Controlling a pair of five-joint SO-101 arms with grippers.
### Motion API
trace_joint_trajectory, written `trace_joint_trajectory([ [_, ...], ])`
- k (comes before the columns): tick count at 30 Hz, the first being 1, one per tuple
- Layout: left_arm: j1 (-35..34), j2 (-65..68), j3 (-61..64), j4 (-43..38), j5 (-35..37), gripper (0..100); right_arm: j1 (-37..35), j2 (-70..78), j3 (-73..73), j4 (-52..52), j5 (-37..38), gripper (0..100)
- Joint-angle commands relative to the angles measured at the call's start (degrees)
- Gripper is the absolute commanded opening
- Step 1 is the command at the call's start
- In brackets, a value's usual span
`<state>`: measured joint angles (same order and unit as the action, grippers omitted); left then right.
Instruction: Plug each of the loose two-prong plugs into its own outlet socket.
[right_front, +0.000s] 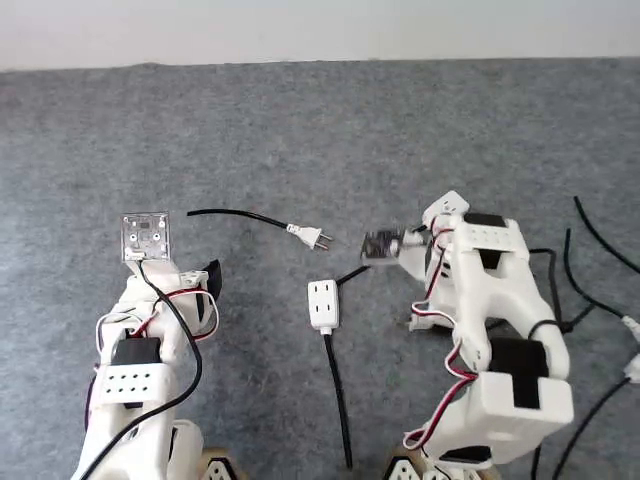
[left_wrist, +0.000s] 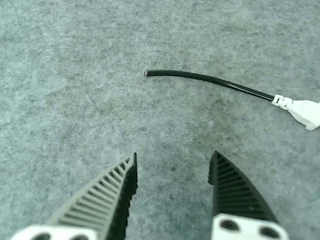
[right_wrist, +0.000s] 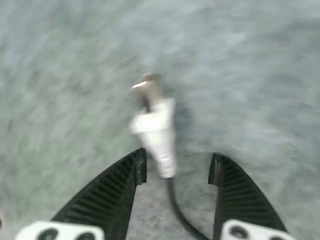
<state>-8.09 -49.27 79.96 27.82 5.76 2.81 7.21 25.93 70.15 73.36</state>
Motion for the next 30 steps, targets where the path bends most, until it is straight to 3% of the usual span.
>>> trace_joint_trajectory([
  [1,0.1,-0.2,-1.7,-1.4,-0.7,23,-2.1,-0.5,-9.2,0.3,-15.8,9.1],
  [4,0.1,-0.3,-1.7,-1.4,-0.7,23,-3.2,-0.5,-14.1,6.9,-19.5,0.3],
  [9,0.1,-0.4,-1.7,-1.4,-0.7,23,-4.7,-0.6,-19.5,21.3,-19.3,1.6],
  [13,0.1,-0.4,-1.7,-1.4,-0.7,23,-4.3,-0.5,-19.5,24.0,-19.5,1.7],
  [17,0.1,-0.4,-1.7,-1.4,-0.7,23,-2.3,-2.4,-16.1,23.6,-25.6,0.9],
  [23,0.1,-0.4,-1.7,-1.4,-0.7,23,-0.9,-19.4,5.5,6.6,-35.9,0.9],
  [30,0.1,-0.4,-1.7,-1.4,-0.7,23,0.4,-31.3,25.0,-16.2,-58.7,0.9],
])
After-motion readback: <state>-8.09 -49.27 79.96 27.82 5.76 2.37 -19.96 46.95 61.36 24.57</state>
